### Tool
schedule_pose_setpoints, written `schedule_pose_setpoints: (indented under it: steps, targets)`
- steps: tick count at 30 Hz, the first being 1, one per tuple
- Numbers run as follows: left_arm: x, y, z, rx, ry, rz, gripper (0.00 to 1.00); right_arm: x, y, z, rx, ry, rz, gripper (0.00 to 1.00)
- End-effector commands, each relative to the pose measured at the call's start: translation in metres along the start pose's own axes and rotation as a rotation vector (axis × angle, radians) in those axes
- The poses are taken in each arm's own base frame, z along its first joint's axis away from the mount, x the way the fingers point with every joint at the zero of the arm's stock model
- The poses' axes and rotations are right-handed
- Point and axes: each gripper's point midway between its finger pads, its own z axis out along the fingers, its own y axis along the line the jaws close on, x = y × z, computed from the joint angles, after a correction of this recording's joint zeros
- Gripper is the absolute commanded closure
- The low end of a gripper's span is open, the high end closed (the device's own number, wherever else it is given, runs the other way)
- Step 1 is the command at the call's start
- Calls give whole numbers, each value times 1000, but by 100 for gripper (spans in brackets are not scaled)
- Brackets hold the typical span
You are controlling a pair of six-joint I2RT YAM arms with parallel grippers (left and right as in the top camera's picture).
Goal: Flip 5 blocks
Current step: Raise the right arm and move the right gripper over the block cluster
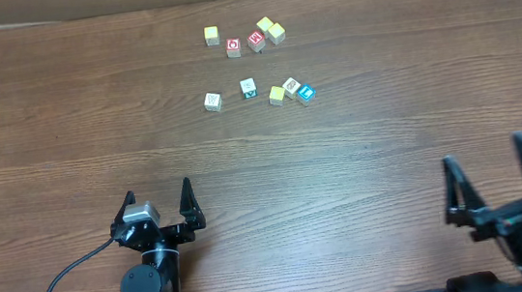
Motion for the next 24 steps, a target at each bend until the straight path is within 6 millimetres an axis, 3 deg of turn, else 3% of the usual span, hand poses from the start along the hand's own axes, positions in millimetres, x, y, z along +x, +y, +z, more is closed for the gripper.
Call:
schedule_pose_setpoints:
  steps: [1,6,10,14,18,21,24]
  targets:
    - [0,0,0,1,-5,25,0,-47,5,10,2,44,10,0]
    - [0,0,0,1,-5,25,0,-79,4,40,26,246,42,0]
    - [0,0,0,1,-5,25,0,-71,-3,81,50,484,80,0]
    - [0,0,0,1,-5,25,1,-42,6,125,-30,714,156,0]
    - [0,0,0,1,-5,25,0,-7,29,175,-211,858,277,0]
    - [0,0,0,1,-5,25,0,31,34,205,-278,969,361,0]
    - [0,0,0,1,-5,25,0,77,35,219,-274,1122,444,0]
